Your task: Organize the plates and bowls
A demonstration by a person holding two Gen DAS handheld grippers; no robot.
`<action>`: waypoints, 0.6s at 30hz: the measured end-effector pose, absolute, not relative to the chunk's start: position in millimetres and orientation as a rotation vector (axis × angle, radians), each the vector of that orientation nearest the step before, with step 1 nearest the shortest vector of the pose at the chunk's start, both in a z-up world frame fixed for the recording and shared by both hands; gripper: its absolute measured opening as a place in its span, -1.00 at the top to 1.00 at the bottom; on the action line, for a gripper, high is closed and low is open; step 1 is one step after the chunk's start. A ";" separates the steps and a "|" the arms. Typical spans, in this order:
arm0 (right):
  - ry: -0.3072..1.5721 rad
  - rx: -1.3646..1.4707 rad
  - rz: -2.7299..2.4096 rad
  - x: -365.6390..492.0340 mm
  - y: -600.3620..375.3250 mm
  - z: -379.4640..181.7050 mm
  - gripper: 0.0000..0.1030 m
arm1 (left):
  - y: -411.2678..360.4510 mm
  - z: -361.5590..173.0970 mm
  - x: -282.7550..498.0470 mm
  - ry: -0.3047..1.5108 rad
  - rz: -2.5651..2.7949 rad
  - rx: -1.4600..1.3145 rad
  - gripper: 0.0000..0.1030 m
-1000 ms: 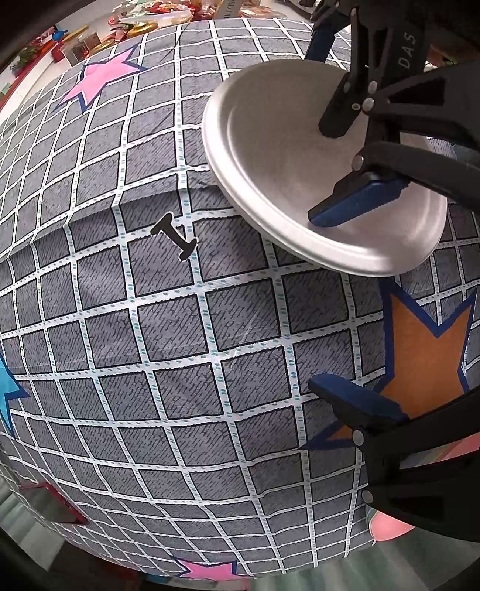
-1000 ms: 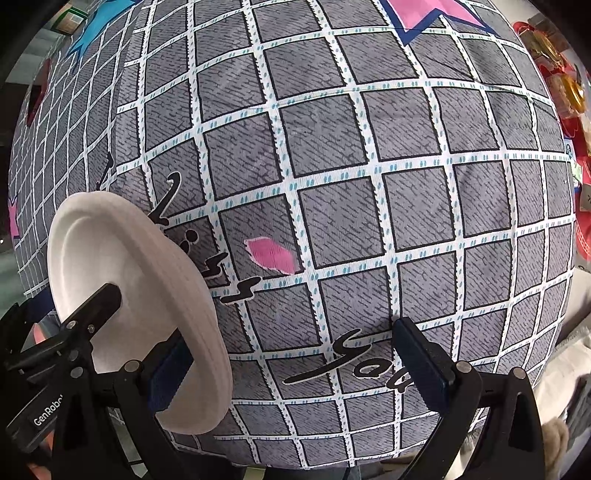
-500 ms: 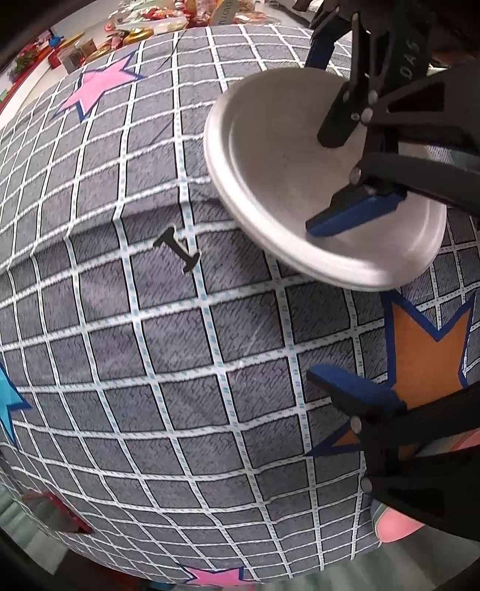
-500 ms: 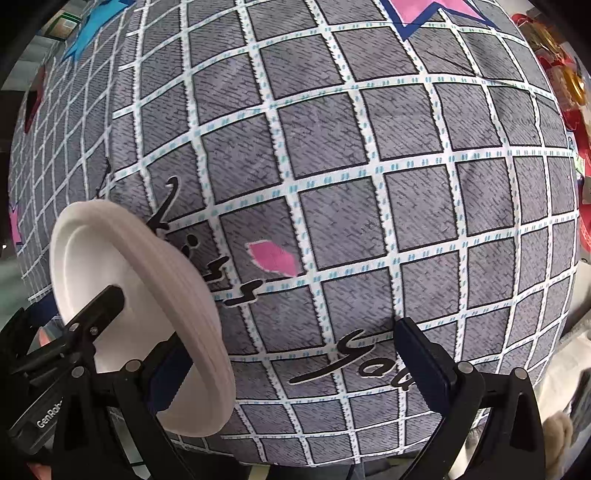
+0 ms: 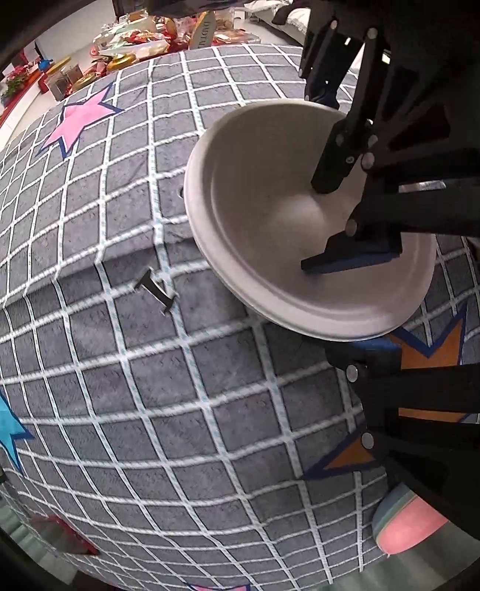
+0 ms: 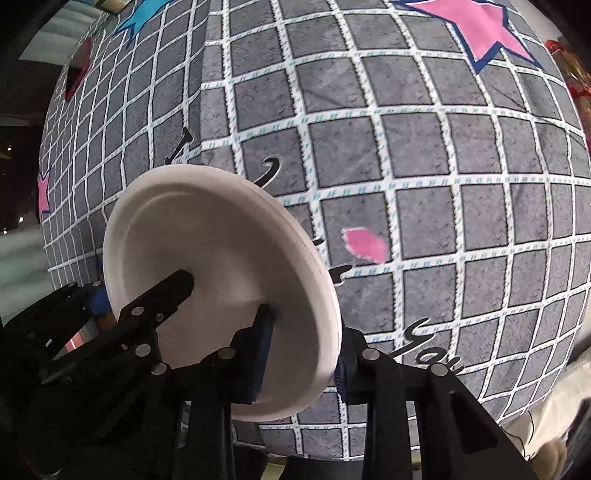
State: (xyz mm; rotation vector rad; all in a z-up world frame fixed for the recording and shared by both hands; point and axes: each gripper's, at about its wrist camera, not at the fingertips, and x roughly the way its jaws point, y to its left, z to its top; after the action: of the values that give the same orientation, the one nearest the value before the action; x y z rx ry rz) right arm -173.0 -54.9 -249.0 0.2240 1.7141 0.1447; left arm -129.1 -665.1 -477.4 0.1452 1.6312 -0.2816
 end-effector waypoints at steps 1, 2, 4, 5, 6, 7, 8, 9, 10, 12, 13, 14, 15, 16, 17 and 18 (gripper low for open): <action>1.719 0.219 0.151 -175.3 -50.9 -250.4 0.38 | -661.2 -477.5 -133.0 1.631 -0.278 0.146 0.37; 1.726 0.211 0.160 -176.9 -46.3 -251.4 0.38 | -656.4 -477.9 -137.7 1.631 -0.273 0.145 0.37; 1.738 0.194 0.178 -182.1 -34.8 -253.6 0.38 | -647.9 -478.4 -146.3 1.634 -0.260 0.139 0.37; 1.745 0.182 0.188 -184.6 -28.1 -254.6 0.38 | -642.7 -479.0 -151.6 1.636 -0.252 0.137 0.37; 1.752 0.169 0.199 -187.6 -20.8 -255.4 0.38 | -637.4 -479.2 -157.1 1.638 -0.243 0.137 0.37; 1.761 0.157 0.210 -191.1 -13.5 -256.6 0.38 | -632.1 -479.3 -163.1 1.639 -0.235 0.138 0.37; 1.771 0.144 0.224 -194.5 -5.5 -258.0 0.38 | -627.3 -479.8 -167.9 1.641 -0.228 0.139 0.37; 1.781 0.127 0.239 -198.6 3.5 -259.5 0.38 | -622.6 -480.1 -172.9 1.643 -0.221 0.137 0.36; 1.788 0.112 0.252 -202.1 10.7 -260.7 0.38 | -617.3 -480.6 -178.6 1.647 -0.210 0.129 0.37; 1.795 0.069 0.283 -211.0 28.2 -262.5 0.37 | -607.3 -481.1 -190.4 1.654 -0.188 0.118 0.36; 1.800 0.049 0.299 -215.2 36.4 -263.3 0.37 | -603.3 -481.3 -195.8 1.657 -0.176 0.113 0.36; 1.807 0.031 0.315 -220.2 45.6 -264.6 0.37 | -600.8 -481.6 -199.6 1.658 -0.170 0.108 0.36; 1.811 0.020 0.326 -223.8 51.4 -265.2 0.37 | -598.2 -481.7 -203.6 1.658 -0.165 0.099 0.36; 1.815 0.006 0.338 -227.0 57.6 -265.9 0.37 | -596.2 -481.4 -206.2 1.657 -0.162 0.093 0.36; 1.817 -0.008 0.347 -230.3 63.4 -266.6 0.37 | -595.5 -481.4 -208.8 1.655 -0.159 0.086 0.35; 1.818 -0.020 0.353 -232.8 67.8 -267.1 0.37 | -596.2 -481.6 -210.9 1.654 -0.159 0.080 0.35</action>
State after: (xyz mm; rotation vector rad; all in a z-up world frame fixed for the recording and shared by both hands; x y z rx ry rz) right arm -232.8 67.8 -267.1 -0.0197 1.8176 0.3526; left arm -210.9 -596.2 -481.6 0.0803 1.6536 -0.1589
